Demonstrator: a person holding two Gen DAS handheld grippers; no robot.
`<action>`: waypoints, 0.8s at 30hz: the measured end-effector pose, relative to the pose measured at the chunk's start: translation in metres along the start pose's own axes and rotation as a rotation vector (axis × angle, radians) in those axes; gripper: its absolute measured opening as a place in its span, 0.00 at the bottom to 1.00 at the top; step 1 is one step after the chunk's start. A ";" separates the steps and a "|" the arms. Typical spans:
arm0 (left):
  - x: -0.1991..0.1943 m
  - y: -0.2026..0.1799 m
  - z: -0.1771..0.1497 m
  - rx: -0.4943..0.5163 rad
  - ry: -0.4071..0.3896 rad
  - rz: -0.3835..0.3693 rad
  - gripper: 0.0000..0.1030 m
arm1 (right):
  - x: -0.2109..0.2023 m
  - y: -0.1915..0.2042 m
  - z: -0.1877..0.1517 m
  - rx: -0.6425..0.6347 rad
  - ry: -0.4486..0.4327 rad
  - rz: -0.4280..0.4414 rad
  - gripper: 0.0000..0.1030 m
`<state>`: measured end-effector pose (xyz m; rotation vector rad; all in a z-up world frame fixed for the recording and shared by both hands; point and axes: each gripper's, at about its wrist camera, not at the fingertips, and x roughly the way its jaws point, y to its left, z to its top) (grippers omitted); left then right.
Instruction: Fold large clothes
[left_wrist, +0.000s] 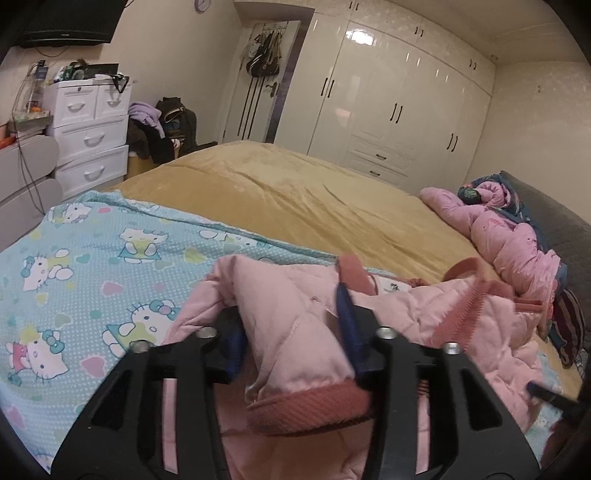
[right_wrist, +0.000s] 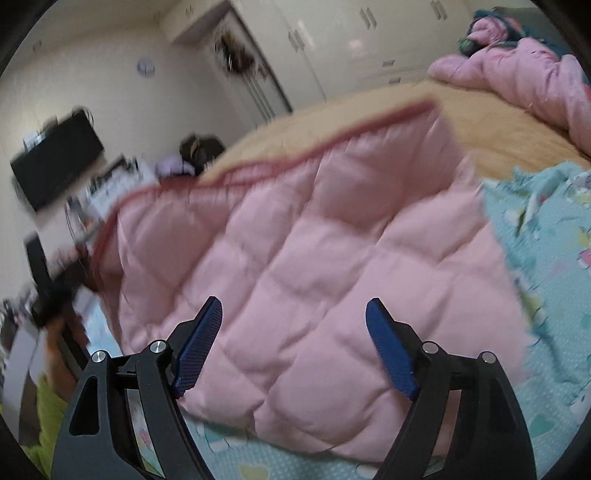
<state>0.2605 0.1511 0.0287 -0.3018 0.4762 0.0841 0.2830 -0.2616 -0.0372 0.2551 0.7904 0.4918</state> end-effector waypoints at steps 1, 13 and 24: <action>-0.001 0.000 0.000 0.004 -0.003 -0.006 0.46 | 0.004 0.002 -0.002 -0.003 0.014 -0.004 0.77; -0.029 -0.024 0.004 0.078 -0.102 -0.031 0.91 | 0.003 0.008 -0.004 -0.012 0.015 -0.015 0.80; -0.025 0.020 0.006 0.074 -0.102 0.165 0.91 | -0.043 -0.008 0.015 -0.060 -0.142 -0.132 0.86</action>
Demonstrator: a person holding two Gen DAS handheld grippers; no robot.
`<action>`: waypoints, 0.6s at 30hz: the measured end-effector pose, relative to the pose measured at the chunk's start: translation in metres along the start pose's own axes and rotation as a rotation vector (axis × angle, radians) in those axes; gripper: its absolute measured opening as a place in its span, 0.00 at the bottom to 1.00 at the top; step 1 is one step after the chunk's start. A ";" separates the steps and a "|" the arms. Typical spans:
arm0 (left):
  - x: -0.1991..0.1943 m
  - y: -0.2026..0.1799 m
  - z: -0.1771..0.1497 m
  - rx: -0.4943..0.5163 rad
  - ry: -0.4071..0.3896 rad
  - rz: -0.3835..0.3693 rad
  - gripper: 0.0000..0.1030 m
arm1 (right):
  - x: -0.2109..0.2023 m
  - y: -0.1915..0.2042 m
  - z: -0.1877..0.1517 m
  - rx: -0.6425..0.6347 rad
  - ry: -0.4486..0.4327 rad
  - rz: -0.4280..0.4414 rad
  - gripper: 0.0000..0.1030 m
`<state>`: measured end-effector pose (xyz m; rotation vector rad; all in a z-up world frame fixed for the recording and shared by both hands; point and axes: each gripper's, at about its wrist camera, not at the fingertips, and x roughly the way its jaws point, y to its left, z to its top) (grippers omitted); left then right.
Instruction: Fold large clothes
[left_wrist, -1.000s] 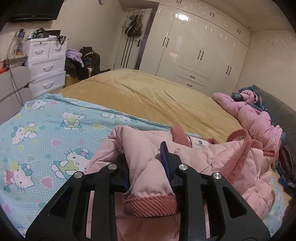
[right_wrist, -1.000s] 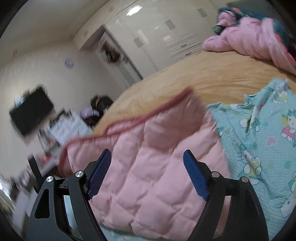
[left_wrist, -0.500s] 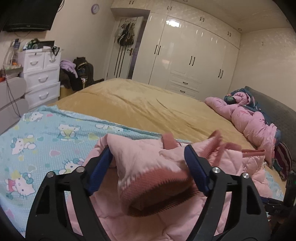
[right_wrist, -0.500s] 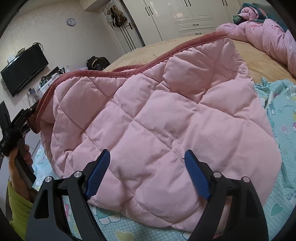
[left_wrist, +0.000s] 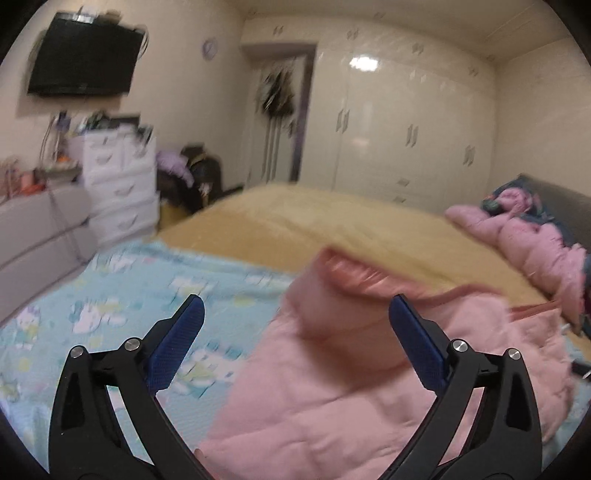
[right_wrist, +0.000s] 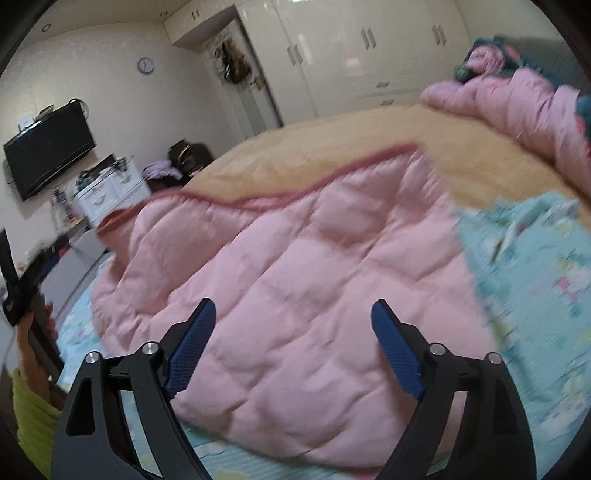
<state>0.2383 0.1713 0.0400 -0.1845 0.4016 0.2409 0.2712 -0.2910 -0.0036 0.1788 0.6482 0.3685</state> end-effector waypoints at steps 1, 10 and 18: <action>0.008 0.006 -0.004 -0.011 0.036 0.005 0.91 | -0.001 -0.007 0.005 -0.005 -0.011 -0.042 0.86; 0.078 0.018 -0.048 -0.011 0.282 -0.009 0.91 | 0.040 -0.048 0.029 -0.091 0.036 -0.168 0.86; 0.089 -0.015 -0.056 0.104 0.244 -0.038 0.43 | 0.066 -0.073 0.014 -0.027 0.075 -0.147 0.27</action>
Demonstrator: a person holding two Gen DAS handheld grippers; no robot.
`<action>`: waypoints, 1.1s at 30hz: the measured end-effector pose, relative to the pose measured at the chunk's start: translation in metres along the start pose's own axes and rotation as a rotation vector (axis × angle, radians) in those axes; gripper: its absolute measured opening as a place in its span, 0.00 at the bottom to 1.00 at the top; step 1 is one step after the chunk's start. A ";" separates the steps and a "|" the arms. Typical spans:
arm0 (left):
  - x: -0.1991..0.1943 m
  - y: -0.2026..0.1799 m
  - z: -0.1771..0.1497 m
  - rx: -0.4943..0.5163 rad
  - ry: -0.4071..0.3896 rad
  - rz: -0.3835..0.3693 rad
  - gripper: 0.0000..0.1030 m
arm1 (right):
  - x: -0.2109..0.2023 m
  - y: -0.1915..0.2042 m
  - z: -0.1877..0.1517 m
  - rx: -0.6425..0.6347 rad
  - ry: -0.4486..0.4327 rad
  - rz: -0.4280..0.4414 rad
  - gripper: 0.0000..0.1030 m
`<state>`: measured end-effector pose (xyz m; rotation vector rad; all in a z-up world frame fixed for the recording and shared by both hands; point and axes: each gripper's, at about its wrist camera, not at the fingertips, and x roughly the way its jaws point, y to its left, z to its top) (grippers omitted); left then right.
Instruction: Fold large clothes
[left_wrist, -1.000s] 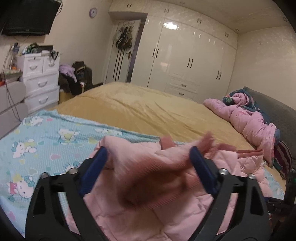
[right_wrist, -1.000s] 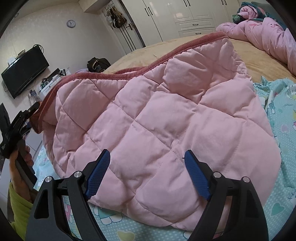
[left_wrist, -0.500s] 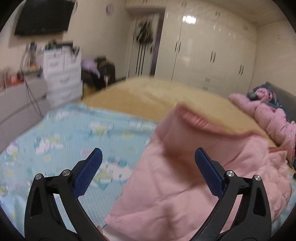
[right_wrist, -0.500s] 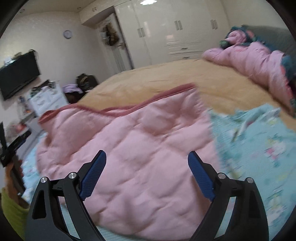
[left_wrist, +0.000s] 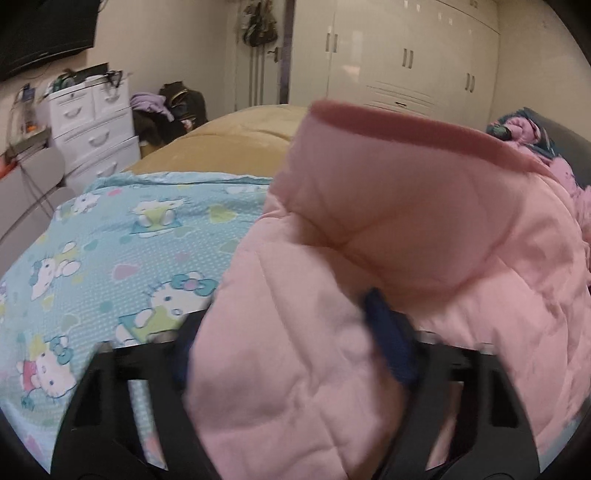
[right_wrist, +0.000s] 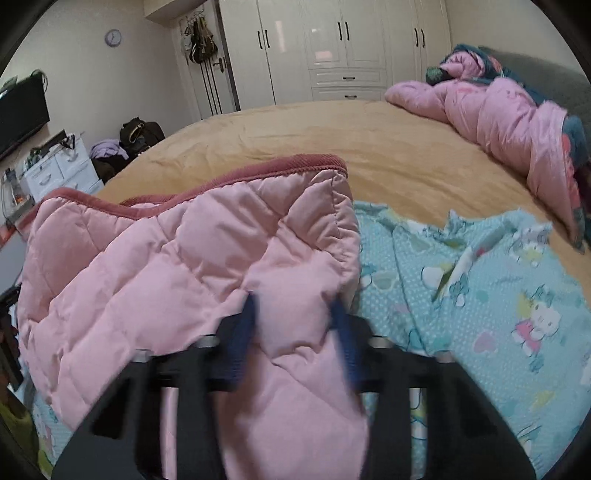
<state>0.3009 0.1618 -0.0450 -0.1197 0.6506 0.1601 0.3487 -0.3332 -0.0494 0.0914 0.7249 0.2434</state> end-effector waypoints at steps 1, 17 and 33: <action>0.001 -0.004 -0.002 0.019 -0.008 0.003 0.36 | -0.002 -0.001 -0.002 0.003 -0.014 -0.004 0.25; -0.052 -0.015 0.048 -0.017 -0.224 0.022 0.11 | -0.044 0.000 0.059 0.059 -0.238 -0.005 0.14; 0.021 -0.020 0.056 -0.045 -0.161 0.048 0.11 | 0.062 -0.038 0.056 0.204 -0.115 -0.145 0.14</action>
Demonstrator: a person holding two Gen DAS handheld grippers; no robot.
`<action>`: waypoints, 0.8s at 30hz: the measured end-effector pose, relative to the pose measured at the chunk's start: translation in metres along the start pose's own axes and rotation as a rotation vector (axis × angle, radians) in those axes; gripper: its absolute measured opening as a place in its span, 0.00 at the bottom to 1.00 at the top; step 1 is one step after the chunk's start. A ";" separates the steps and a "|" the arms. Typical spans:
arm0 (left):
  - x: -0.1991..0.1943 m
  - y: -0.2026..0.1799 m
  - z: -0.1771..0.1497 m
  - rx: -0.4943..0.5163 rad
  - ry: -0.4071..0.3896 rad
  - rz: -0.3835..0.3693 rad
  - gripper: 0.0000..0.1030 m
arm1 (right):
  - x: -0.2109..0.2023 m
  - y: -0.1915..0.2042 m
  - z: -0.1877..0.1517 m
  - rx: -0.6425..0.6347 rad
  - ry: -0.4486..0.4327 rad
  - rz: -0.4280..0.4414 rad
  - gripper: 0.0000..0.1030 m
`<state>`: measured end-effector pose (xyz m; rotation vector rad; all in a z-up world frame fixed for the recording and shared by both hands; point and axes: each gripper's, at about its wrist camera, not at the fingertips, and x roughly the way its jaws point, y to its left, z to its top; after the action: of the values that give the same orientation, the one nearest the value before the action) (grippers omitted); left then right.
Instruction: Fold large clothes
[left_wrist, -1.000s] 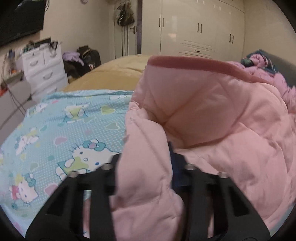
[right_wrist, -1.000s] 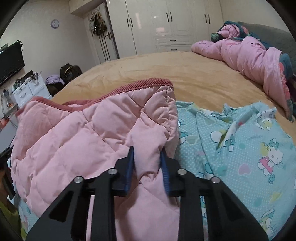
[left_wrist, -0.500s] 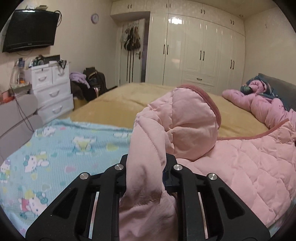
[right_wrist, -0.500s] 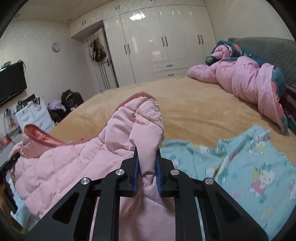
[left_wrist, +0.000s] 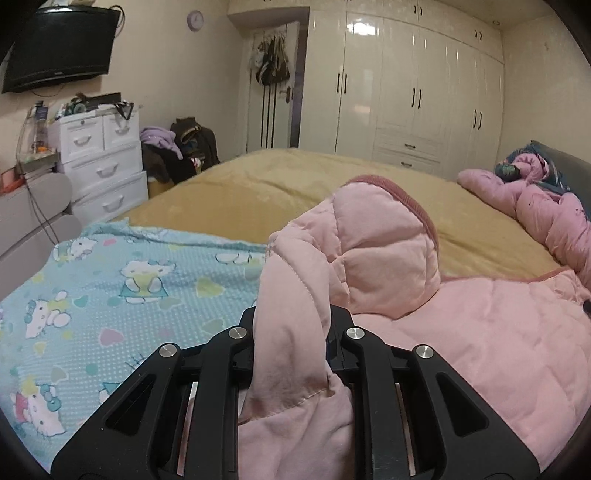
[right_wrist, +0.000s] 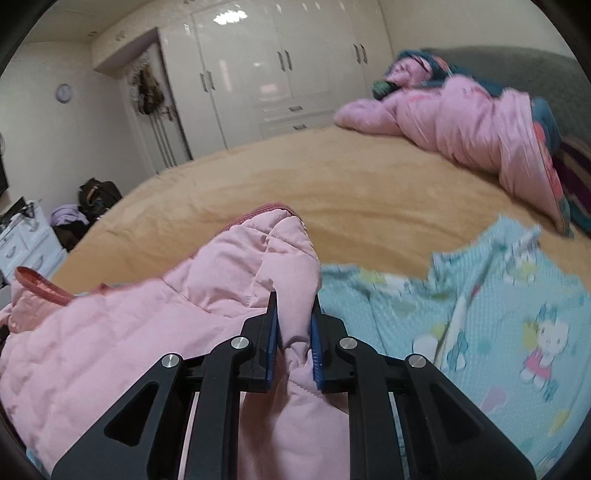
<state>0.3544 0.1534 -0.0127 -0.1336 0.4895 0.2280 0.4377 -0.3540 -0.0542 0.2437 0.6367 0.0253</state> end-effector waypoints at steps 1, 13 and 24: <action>0.004 0.000 -0.001 0.000 0.008 -0.005 0.11 | 0.005 -0.003 -0.004 0.015 0.011 -0.005 0.14; 0.071 -0.010 -0.020 0.078 0.184 0.018 0.25 | 0.041 -0.016 -0.030 0.097 0.132 -0.036 0.19; 0.074 -0.014 -0.023 0.088 0.219 0.019 0.27 | 0.046 -0.016 -0.035 0.112 0.168 -0.031 0.25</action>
<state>0.4115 0.1495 -0.0670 -0.0683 0.7173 0.2113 0.4531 -0.3569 -0.1121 0.3426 0.8100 -0.0204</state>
